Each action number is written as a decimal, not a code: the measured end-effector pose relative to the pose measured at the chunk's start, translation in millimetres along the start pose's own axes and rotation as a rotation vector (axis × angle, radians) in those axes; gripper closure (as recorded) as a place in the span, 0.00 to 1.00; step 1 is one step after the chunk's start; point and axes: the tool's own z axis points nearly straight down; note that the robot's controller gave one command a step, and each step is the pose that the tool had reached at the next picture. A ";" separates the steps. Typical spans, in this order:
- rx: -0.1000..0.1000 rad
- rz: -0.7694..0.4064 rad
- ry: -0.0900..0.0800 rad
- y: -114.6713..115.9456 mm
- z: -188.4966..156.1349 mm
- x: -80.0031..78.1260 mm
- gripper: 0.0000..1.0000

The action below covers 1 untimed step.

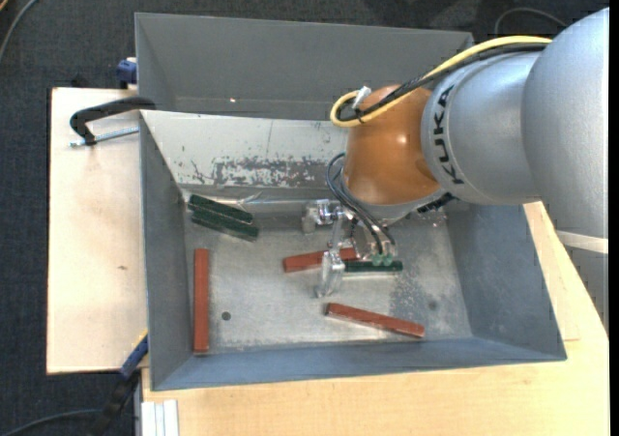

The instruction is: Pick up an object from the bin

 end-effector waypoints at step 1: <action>0.000 0.000 0.000 -0.1 0.0 0.0 1.00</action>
Offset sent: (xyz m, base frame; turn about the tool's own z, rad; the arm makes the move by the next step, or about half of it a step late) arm 0.0000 0.0000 0.0000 0.0000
